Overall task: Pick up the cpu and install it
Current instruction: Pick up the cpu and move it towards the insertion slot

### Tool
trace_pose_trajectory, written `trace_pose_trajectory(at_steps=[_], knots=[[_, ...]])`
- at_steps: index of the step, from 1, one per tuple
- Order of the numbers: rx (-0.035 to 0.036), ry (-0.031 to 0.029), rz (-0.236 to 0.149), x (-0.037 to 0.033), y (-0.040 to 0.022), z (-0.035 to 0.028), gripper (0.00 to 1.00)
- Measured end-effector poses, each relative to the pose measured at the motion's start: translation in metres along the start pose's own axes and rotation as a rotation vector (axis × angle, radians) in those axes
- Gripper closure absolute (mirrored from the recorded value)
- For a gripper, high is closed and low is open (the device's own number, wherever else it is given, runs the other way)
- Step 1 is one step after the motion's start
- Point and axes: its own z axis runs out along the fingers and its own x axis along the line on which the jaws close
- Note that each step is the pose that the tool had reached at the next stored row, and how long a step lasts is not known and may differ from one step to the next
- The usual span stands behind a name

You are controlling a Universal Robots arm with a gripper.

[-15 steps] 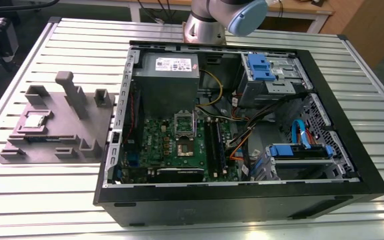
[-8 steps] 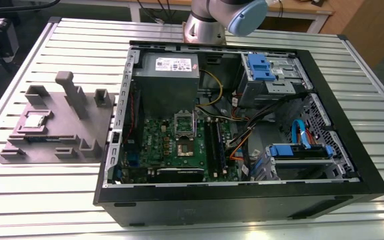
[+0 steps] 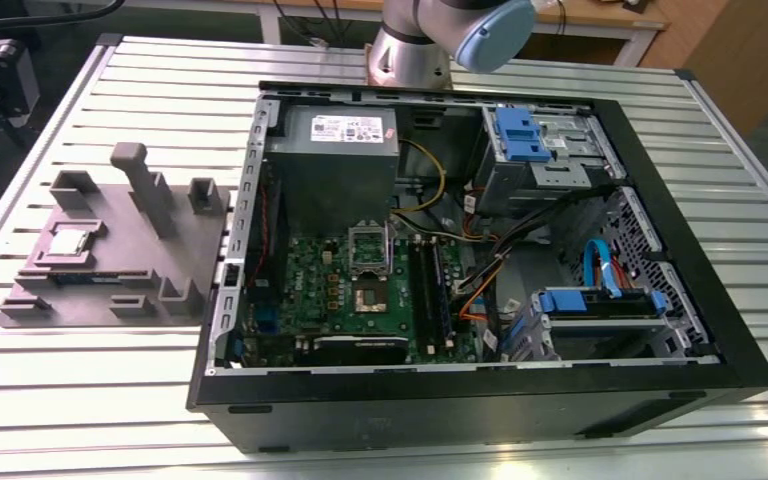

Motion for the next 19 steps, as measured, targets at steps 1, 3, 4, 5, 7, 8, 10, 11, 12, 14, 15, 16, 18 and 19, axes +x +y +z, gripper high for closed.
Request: trace_pose_trajectory(at_steps=[1,3,4,5,7,8,10,11,12,14,15,16,18,19], knots=[[0.0001,0.0002,-0.006,0.0,0.0,0.0004,0.41],[0.0004,0.0007,-0.011,0.0,0.0,0.0007,0.41],[0.0003,0.0006,-0.011,0.0,0.0,0.0009,0.41],[0.0002,0.0005,-0.011,0.0,0.0,0.0013,0.41],[0.0002,0.0005,-0.011,0.0,-0.0001,0.0015,0.41],[0.0002,0.0004,-0.011,0.0,0.0,0.0015,0.41],[0.0002,0.0005,-0.011,0.0,-0.0001,0.0015,0.41],[0.0002,0.0005,-0.011,0.0,0.0,0.0015,0.41],[0.0002,0.0005,-0.011,0.0,0.0,0.0015,0.41],[0.0002,0.0005,-0.011,0.0,0.0,0.0015,0.41],[0.0003,0.0005,-0.011,0.0,-0.0001,0.0016,0.41],[0.0,-0.0001,-0.011,-0.0001,-0.0001,0.0024,0.41],[0.0002,0.0003,-0.012,-0.0001,-0.0002,0.0048,0.41],[0.0002,0.0004,-0.012,-0.0001,-0.0003,0.0066,0.41]])
